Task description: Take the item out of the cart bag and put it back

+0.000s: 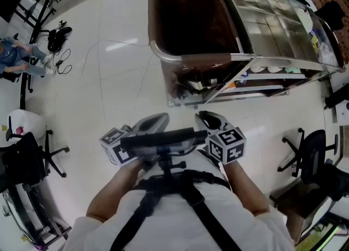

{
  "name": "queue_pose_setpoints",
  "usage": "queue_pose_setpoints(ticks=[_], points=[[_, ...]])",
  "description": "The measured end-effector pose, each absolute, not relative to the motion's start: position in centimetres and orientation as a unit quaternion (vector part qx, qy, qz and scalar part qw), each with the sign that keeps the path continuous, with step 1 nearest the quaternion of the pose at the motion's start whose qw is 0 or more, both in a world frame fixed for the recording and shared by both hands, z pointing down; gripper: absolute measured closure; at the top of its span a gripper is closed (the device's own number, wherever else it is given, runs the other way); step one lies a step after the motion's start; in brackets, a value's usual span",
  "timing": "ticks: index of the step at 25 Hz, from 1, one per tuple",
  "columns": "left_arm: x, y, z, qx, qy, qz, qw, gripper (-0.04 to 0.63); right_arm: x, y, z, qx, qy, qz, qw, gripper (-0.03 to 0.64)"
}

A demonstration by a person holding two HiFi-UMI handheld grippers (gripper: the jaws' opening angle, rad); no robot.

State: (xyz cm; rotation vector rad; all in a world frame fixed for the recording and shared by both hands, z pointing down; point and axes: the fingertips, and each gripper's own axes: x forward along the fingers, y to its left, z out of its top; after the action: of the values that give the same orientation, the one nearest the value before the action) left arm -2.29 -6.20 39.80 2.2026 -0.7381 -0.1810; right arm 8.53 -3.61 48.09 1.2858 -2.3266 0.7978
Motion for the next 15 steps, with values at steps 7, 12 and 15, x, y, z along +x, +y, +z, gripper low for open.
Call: queue_pose_setpoints(ticks=[7, 12, 15], points=[[-2.7, -6.0, 39.8, 0.868, -0.294, -0.068, 0.394, 0.595, 9.4, -4.4, 48.2, 0.465, -0.821, 0.276, 0.185, 0.557], [-3.5, -6.3, 39.6, 0.863, -0.31, -0.075, 0.392, 0.595, 10.6, -6.3, 48.2, 0.476, -0.818, 0.26, 0.194, 0.558], [-4.0, -6.3, 39.6, 0.861, -0.316, -0.075, 0.391, 0.595, 11.4, -7.8, 48.8, 0.482, -0.814, 0.246, 0.21, 0.558]])
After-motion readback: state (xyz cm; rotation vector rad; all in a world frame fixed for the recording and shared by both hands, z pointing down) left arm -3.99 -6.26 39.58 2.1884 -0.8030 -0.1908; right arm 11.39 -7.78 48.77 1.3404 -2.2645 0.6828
